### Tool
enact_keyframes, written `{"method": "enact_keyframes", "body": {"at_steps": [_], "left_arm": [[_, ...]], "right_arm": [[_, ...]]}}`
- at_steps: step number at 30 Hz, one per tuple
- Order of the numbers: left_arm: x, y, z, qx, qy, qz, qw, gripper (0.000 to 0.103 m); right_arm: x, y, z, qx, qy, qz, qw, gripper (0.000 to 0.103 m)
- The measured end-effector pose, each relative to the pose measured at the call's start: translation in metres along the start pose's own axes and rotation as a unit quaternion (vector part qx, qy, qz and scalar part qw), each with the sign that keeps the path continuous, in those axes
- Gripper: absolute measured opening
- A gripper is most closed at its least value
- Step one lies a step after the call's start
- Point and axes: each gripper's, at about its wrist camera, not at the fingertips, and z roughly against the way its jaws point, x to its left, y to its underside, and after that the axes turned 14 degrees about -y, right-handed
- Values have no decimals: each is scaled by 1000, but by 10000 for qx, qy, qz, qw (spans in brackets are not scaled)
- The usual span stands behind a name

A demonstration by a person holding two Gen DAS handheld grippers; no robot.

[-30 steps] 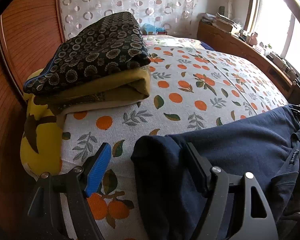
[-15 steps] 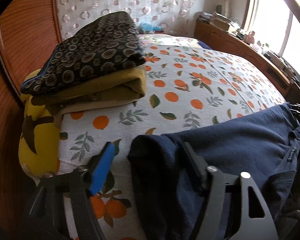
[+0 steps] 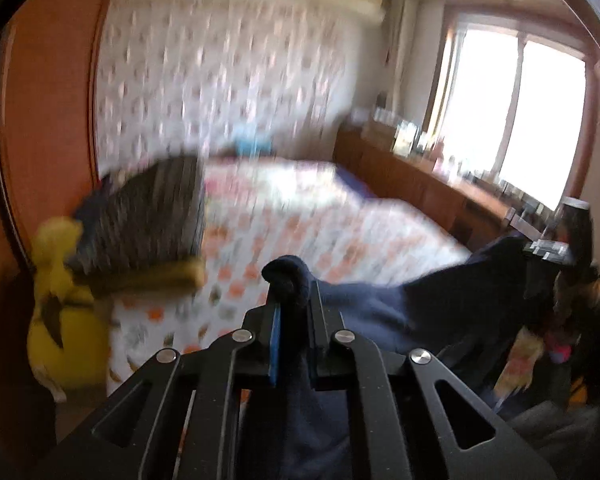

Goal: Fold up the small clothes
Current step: 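Grasp the folded shirt edge with both grippers and lift it up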

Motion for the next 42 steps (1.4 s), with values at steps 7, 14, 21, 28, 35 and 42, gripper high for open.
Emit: {"method": "enact_keyframes", "body": {"at_steps": [7, 14, 21, 28, 35, 42], "left_arm": [[-24, -63, 73, -1158, 19, -244, 9930, 11], [-10, -117, 119, -1974, -140, -173, 9801, 11], [-1, -147, 146, -2447, -370, -205, 9687, 11], [3, -148, 144, -2572, -407, -167, 9654, 11], [4, -154, 127, -2473, -477, -218, 9675, 11], [2, -163, 50, -2161, -763, -466, 9723, 11]], "right_arm": [[36, -51, 87, -1046, 155, 456, 9933, 8], [59, -105, 162, -1832, 367, 1028, 9770, 8], [75, -135, 200, -2205, 609, 1345, 9642, 8], [96, -118, 184, -2162, 806, 1352, 9636, 8], [106, -123, 170, -1977, 948, 1267, 9674, 8], [77, -137, 120, -1436, 1226, 1124, 9755, 8]]}}
